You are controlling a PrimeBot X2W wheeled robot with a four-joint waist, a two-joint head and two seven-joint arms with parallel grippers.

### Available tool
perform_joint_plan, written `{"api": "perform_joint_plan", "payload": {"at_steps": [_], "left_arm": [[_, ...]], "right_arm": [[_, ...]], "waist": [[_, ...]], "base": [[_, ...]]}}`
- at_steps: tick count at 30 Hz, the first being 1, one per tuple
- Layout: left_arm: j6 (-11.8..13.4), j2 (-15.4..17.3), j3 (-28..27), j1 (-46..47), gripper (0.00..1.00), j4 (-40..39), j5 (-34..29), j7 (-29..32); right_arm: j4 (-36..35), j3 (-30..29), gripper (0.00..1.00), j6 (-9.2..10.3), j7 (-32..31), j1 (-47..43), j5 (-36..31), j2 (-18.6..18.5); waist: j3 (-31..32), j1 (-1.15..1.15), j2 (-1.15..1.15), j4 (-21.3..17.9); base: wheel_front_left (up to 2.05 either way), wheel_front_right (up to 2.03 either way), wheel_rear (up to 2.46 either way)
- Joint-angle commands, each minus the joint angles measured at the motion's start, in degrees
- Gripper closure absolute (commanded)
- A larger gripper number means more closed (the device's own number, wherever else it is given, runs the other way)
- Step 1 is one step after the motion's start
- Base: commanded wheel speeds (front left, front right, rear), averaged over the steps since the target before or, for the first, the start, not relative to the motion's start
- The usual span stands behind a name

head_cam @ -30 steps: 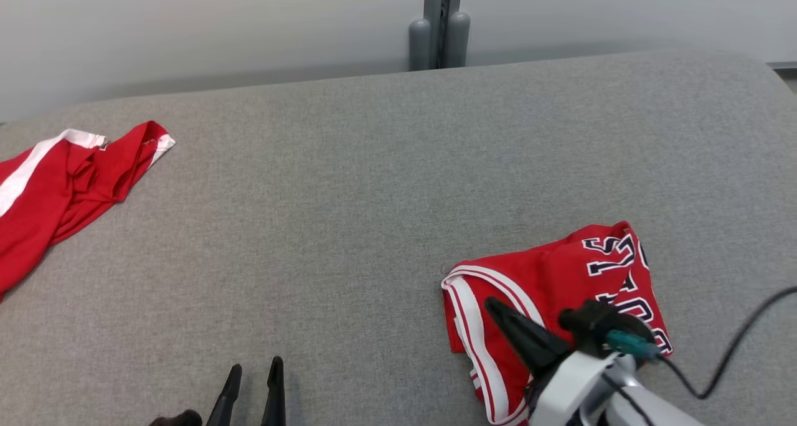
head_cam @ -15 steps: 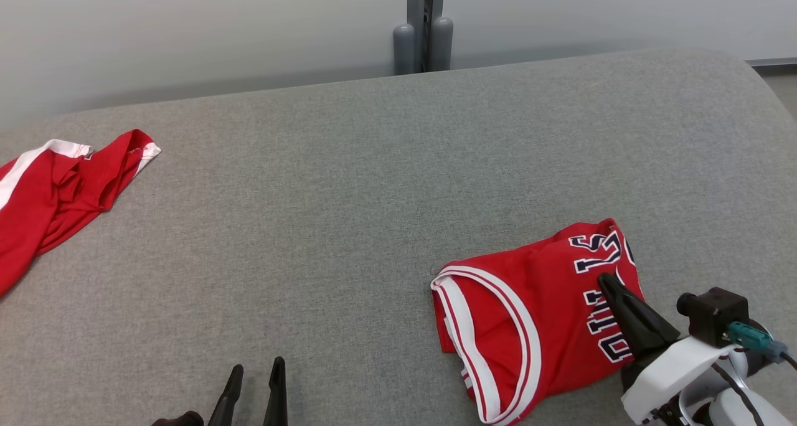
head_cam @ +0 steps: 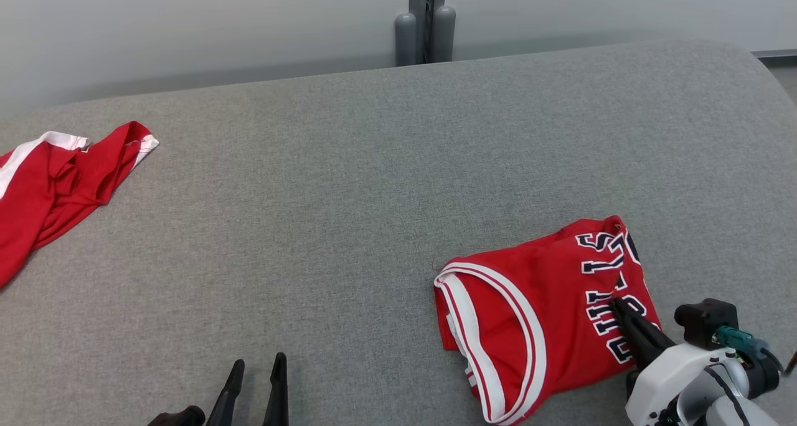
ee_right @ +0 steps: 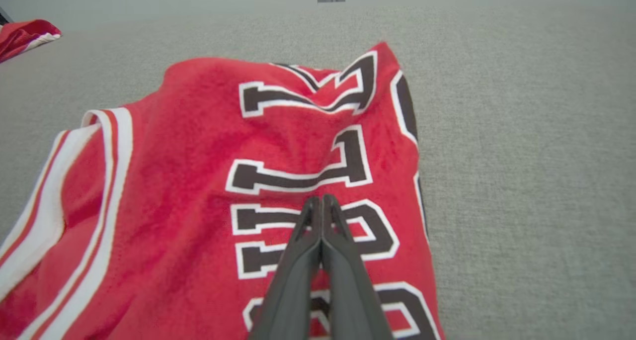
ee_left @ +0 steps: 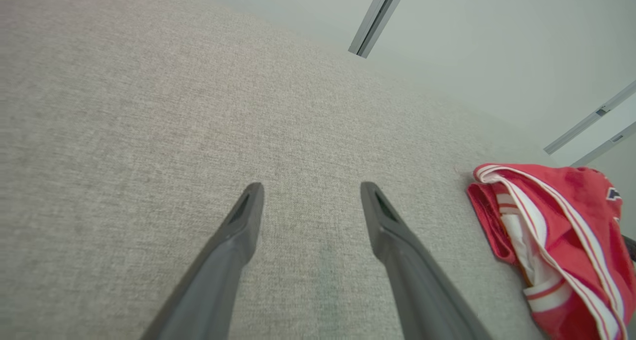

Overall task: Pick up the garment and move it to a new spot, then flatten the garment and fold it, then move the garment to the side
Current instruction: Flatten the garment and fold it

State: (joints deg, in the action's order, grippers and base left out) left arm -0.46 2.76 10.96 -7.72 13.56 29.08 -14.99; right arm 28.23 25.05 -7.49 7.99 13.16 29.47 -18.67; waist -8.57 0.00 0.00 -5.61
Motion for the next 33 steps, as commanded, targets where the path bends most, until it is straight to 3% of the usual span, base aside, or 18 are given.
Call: {"api": "perform_joint_plan", "payload": {"at_steps": [1,18,26,27,28,30,33], "left_arm": [[-0.2,0.3,-0.2,0.8,0.00,0.1,-0.2,-0.3],[-0.4,0.2,-0.6,-0.2,0.00,0.4,-0.1,-0.3],[-0.4,0.2,-1.6,-1.4,0.00,-0.2,-0.1,-0.3],[-0.3,0.2,-1.9,-1.8,0.00,-0.6,0.0,-0.3],[-0.3,0.3,-2.2,-2.3,0.00,-1.0,-0.3,-0.3],[-0.3,0.2,-3.2,-2.9,0.00,-2.1,-0.4,-0.3],[-0.2,0.2,-5.3,-4.3,0.00,-4.5,-1.1,-0.3]], "right_arm": [[0.7,-0.1,1.00,-0.01,-0.3,0.3,0.6,-0.3],[8.7,-1.3,1.00,-0.01,3.3,-0.6,4.7,-0.7],[7.6,-3.4,1.00,-0.01,5.4,-1.7,4.6,-1.9],[6.4,-4.4,0.74,-0.01,5.8,-2.3,4.3,-2.2],[5.1,-5.7,0.58,-0.01,6.2,-3.1,3.9,-2.5],[2.2,-8.8,0.00,-0.01,6.7,-4.9,2.5,-2.9],[-2.5,-14.4,0.00,-0.01,7.1,-8.2,-1.0,-2.1]], "waist": [[0.1,0.00,0.00,0.1],[0.5,0.00,0.00,-0.8],[3.5,0.00,0.00,-0.9],[4.0,0.00,0.00,-0.8],[4.6,0.00,0.00,-0.8],[5.8,0.00,0.00,-0.9],[7.9,0.00,0.00,-1.3]], "base": [[0.00,0.00,0.00],[0.00,0.00,0.00],[0.00,0.00,0.00],[0.00,0.00,0.00],[0.00,0.00,0.00],[0.00,0.00,0.00],[0.00,0.00,0.00]]}}
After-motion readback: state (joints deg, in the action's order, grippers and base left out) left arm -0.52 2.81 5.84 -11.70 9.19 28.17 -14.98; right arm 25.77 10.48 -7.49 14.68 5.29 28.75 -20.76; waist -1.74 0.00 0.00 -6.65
